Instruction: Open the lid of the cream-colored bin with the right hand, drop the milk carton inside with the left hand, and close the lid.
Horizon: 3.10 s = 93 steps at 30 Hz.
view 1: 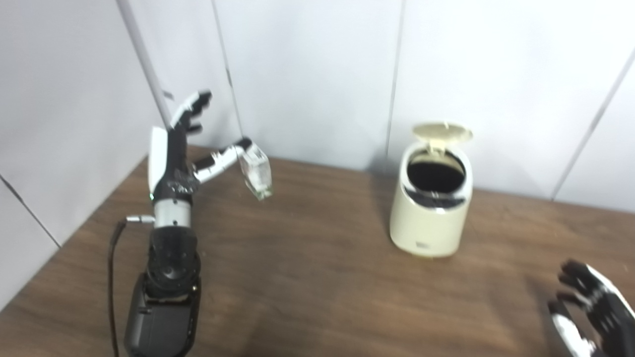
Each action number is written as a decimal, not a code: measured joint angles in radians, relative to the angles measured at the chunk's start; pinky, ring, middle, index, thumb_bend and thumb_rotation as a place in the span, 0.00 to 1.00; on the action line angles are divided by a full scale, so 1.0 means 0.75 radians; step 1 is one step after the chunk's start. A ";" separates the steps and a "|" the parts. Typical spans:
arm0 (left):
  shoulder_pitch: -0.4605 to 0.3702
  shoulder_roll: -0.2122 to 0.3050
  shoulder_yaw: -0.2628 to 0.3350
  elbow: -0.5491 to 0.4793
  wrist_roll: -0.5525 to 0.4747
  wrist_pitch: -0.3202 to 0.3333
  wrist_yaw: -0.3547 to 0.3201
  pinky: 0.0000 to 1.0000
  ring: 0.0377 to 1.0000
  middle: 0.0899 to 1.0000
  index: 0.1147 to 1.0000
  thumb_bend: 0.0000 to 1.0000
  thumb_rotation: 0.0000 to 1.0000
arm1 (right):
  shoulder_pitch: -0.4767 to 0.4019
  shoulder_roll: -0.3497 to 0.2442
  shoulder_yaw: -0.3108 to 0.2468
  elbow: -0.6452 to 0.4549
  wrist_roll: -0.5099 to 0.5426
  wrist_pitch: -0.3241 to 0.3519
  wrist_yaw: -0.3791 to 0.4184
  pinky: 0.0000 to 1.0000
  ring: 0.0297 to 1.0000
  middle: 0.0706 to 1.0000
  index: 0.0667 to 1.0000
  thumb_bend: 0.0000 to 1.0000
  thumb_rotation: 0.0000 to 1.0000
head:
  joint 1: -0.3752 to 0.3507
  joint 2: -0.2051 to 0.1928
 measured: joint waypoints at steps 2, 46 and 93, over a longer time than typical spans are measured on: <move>-0.014 0.019 -0.020 0.025 0.044 0.043 0.009 0.80 0.87 0.85 0.86 0.87 0.28 | 0.001 0.000 -0.003 -0.001 0.012 0.002 0.004 0.67 0.78 0.79 0.76 0.16 0.34 | 0.014 -0.004; -0.176 0.190 -0.256 0.580 0.024 0.296 -0.078 0.71 0.87 0.92 0.91 1.00 0.37 | -0.032 -0.020 -0.005 0.061 0.023 -0.105 0.012 0.56 0.70 0.72 0.69 0.23 0.64 | -0.002 -0.092; -0.311 0.154 -0.275 0.813 -0.083 0.344 0.028 0.62 0.75 0.82 0.89 0.97 0.35 | -0.027 -0.016 0.009 0.051 0.015 -0.078 0.014 0.57 0.74 0.76 0.72 0.21 0.63 | -0.076 -0.098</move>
